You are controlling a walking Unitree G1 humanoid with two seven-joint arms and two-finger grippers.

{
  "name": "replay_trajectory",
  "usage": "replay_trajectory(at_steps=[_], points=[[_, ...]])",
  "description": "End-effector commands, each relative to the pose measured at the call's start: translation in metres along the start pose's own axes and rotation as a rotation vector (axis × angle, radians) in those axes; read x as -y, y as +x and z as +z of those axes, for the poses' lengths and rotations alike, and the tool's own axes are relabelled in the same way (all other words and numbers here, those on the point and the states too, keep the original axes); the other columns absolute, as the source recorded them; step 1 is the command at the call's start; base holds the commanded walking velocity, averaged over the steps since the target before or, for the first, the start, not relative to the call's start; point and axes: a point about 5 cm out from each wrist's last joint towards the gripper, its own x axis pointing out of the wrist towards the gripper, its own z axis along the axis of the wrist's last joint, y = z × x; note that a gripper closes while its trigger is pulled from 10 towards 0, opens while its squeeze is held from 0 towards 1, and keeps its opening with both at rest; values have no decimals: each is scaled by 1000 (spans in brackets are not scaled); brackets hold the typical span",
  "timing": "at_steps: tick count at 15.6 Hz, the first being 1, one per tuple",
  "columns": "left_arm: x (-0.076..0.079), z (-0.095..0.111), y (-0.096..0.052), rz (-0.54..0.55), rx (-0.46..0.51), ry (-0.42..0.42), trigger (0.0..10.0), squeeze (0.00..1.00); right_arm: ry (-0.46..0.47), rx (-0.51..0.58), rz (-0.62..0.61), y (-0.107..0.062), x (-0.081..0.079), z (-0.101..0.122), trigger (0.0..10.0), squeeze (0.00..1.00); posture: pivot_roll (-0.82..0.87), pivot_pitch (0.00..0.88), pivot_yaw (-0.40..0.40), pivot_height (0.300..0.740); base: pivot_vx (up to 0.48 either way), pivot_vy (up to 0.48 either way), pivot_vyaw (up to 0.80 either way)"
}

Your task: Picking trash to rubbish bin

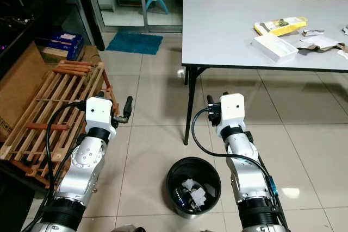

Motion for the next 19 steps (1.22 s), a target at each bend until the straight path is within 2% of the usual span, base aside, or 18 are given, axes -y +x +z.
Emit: replay_trajectory(at_steps=[1, 8, 19], points=[[1, -1, 0, -14, -13, 31, 10000, 0, 1, -7, 23, 3, -8, 0, 10000, 0, 15, 0, 8, 740, 0, 0, 0], [0, -3, 0, -13, -39, 39, 10000, 0, 30, -30, -4, 1, -8, -2, 10000, 0, 5, 0, 6, 740, 0, -418, 0], [-2, -3, 2, 2, -41, 32, 10000, 0, 27, -50, -9, 1, -4, -2, 10000, 0, 6, 24, -12, 740, 0, -443, 0]])
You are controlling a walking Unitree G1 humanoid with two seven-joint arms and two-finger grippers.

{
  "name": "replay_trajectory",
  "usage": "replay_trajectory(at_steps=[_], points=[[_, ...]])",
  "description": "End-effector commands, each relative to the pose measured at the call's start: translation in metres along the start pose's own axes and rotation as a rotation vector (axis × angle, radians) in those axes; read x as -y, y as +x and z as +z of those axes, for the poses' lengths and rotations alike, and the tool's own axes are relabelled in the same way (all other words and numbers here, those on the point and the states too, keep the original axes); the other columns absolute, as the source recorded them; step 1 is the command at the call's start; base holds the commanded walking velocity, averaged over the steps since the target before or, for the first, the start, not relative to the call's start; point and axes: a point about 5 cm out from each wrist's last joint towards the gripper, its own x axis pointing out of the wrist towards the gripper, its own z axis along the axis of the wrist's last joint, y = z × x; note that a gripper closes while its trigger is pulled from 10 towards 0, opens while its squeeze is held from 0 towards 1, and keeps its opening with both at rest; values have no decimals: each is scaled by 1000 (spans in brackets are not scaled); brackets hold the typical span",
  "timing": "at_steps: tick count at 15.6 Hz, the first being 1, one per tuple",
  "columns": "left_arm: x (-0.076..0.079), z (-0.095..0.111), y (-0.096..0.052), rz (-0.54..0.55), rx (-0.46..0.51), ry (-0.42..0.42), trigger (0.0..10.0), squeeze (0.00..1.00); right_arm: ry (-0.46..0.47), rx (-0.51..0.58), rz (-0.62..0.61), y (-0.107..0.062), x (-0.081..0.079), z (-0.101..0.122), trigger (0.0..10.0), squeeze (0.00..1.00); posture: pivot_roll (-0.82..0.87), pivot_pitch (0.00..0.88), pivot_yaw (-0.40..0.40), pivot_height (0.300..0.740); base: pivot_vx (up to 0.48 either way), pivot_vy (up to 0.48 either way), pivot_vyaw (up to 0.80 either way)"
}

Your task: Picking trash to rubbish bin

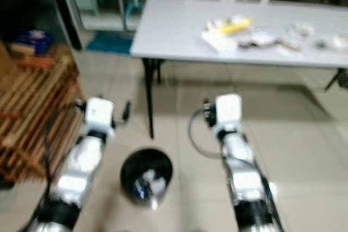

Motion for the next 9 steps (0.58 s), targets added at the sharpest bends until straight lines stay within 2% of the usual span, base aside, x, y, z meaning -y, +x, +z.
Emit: replay_trajectory(at_steps=[1, 4, 7, 9], points=[[4, 3, 2, -7, 8, -10, 10000, 0, -9, -4, -16, 0, 7, 2, 10000, 0, 7, 27, -13, 740, 0, -442, 0], [4, 3, 2, -5, 7, -10, 10000, 0, -29, -17, 4, 1, 4, 1, 10000, 0, 6, 37, -10, 740, 0, -441, 0], [4, 3, 2, -7, 6, -12, 10000, 0, -40, -19, -1, 1, 4, 1, 10000, 0, 5, 43, -10, 740, 0, -441, 696], [4, 3, 2, -7, 6, -14, 10000, 0, -10, -10, -13, 1, 5, 3, 10000, 0, 3, 46, -9, 740, 0, -442, 222]])
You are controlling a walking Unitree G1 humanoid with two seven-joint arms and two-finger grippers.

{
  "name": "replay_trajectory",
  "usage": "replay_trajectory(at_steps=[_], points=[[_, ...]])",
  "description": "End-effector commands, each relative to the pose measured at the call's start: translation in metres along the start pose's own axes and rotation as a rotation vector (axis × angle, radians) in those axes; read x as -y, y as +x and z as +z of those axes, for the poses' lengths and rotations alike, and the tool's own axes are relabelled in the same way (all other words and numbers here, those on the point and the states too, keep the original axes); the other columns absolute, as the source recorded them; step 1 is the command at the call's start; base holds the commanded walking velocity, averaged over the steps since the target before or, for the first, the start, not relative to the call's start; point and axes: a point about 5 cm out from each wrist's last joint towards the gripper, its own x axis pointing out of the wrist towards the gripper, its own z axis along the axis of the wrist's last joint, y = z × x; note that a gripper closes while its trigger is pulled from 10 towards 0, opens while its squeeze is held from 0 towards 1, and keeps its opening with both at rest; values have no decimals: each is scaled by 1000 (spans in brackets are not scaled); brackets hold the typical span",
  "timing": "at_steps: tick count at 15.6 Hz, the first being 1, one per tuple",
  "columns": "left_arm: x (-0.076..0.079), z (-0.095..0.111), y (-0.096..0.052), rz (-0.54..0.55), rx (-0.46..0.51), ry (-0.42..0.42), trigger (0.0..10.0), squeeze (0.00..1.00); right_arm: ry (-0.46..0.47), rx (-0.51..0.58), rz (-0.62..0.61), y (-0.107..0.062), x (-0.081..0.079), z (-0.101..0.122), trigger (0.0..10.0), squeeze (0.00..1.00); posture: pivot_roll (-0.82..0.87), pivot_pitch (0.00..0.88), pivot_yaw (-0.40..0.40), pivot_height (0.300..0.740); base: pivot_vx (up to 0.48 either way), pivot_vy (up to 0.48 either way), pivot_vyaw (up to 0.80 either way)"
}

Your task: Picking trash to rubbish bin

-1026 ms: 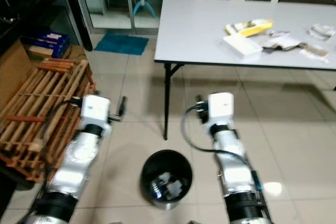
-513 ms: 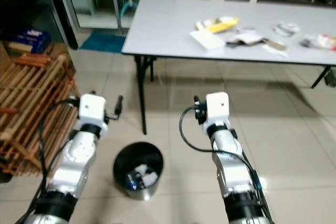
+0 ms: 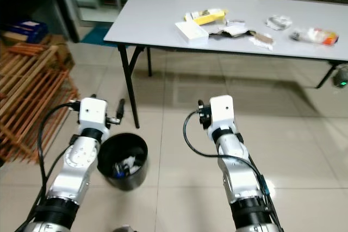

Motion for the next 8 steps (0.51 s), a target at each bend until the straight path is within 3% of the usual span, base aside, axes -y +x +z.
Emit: replay_trajectory(at_steps=[1, 8], points=[[10, 5, 2, -29, 15, -12, 10000, 0, -1, 1, -33, -2, 10, 1, 10000, 0, 3, 46, -9, 740, 0, -442, 0], [11, 5, 2, -35, 15, -13, 10000, 0, -5, -17, -44, -3, 13, -2, 10000, 0, 0, 47, -8, 740, 0, -444, 0]])
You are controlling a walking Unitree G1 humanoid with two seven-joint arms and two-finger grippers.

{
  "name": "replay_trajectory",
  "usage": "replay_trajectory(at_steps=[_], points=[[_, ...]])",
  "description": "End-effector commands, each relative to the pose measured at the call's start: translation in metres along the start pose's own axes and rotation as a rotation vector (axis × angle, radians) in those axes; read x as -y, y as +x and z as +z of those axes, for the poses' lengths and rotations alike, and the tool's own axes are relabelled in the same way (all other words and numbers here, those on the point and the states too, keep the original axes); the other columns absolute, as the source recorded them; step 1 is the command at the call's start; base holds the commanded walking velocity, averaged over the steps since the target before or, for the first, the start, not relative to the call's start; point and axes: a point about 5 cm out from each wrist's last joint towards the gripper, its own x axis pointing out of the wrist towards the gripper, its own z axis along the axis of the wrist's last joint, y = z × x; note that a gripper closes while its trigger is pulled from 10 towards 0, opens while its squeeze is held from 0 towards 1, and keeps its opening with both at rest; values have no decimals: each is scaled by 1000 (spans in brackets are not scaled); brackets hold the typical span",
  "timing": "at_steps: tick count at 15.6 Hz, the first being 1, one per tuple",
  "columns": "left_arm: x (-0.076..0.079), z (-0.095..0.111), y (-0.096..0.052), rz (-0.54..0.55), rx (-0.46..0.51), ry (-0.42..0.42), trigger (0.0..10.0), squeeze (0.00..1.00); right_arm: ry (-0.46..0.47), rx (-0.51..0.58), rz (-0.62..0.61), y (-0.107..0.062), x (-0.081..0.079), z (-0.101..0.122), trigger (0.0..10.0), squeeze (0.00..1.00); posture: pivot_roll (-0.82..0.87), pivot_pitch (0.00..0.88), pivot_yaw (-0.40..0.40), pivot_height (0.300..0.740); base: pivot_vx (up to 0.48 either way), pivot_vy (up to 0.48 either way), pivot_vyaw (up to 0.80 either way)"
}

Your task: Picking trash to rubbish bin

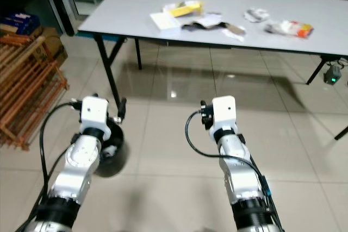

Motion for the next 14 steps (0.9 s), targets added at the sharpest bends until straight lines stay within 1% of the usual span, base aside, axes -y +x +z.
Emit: replay_trajectory(at_steps=[1, 6, 9, 14], points=[[9, 3, 1, -30, 8, -8, 10000, 0, -6, -5, -24, -1, 10, 1, 10000, 0, 1, 43, -8, 740, 0, 0, 0], [12, 3, 2, -49, 15, -17, 10000, 0, -5, -12, -27, -1, 11, 0, 10000, 0, 0, 25, -6, 740, 0, 0, 0], [11, 3, 4, -45, -1, -51, 10000, 0, -1, -12, -31, -2, 11, -1, 10000, 0, -3, 13, -3, 740, 0, 0, 0], [12, 4, 5, -60, 0, -46, 10000, 0, 6, -13, -39, -1, 11, -1, 10000, 0, 1, 15, 0, 740, 405, 0, 0]])
